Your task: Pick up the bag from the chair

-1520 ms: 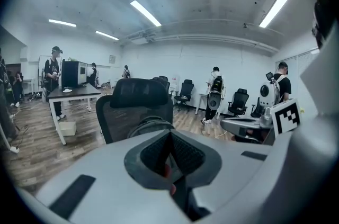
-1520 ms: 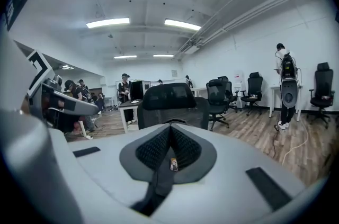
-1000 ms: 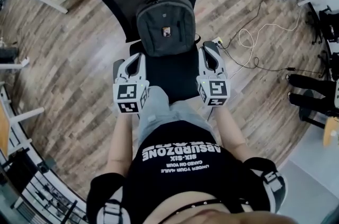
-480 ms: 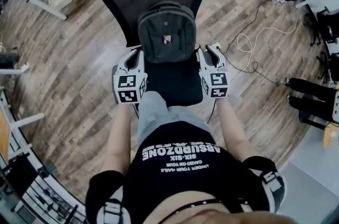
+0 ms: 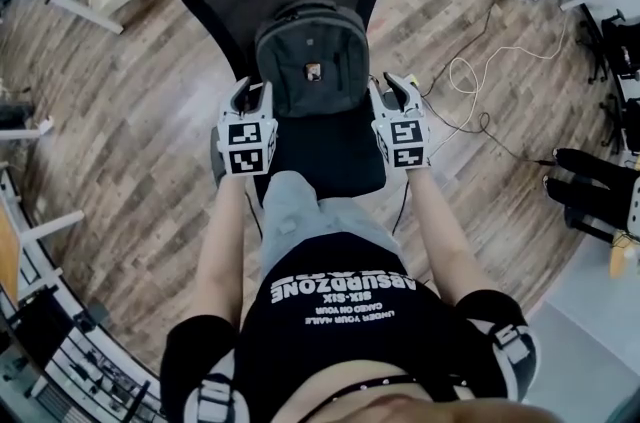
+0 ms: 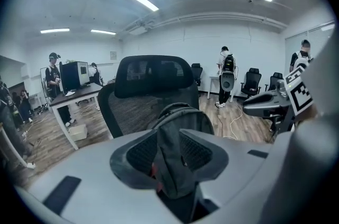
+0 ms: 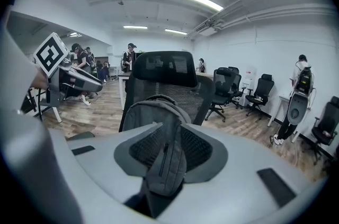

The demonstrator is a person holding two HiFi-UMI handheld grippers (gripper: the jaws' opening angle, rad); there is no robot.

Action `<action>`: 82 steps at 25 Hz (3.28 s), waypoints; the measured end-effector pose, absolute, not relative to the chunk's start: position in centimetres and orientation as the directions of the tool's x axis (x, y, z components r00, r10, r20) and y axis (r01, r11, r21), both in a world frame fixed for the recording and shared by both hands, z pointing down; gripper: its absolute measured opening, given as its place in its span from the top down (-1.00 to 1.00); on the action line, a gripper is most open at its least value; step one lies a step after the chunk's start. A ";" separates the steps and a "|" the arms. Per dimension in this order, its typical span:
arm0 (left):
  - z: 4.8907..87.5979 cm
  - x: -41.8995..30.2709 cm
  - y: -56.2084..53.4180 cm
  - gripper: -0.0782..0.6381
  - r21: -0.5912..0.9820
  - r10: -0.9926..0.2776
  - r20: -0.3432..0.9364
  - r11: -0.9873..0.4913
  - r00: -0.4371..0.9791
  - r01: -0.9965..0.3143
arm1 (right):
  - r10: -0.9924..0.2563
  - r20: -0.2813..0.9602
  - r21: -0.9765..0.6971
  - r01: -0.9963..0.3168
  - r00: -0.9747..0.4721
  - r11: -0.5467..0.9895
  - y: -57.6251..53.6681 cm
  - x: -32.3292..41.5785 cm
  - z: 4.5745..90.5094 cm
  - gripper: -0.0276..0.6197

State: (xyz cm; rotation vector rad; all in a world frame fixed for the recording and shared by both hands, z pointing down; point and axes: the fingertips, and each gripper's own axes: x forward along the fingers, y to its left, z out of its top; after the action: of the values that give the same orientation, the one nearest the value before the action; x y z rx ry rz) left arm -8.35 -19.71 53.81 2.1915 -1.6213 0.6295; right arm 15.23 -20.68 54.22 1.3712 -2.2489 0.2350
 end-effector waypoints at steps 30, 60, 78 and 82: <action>62.8 -9.9 -25.3 0.27 -0.195 -0.726 0.674 -0.351 0.135 -0.916 | -0.714 0.609 0.110 -0.855 -0.345 0.507 -26.4 15.7 62.5 0.46; 69.8 -10.4 -29.8 0.27 -0.226 -0.625 0.776 -0.393 0.080 -0.891 | -0.563 0.792 0.247 -0.719 -0.237 0.650 -31.3 15.1 70.1 0.35; 71.8 -11.3 -29.2 0.58 -0.138 -0.598 0.796 -0.336 0.098 -0.932 | -0.559 0.782 0.093 -0.835 -0.276 0.542 -31.0 15.0 71.7 0.73; 71.2 -10.3 -26.5 0.60 -0.141 -0.634 0.768 -0.310 0.094 -0.940 | -0.604 0.748 0.098 -0.854 -0.275 0.511 -28.4 15.5 71.1 0.74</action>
State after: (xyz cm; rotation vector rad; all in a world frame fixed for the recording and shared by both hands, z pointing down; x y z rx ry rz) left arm -10.32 -26.45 71.21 1.9913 -1.5451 1.0754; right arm 15.46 -28.42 71.14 1.1911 -1.9946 0.4195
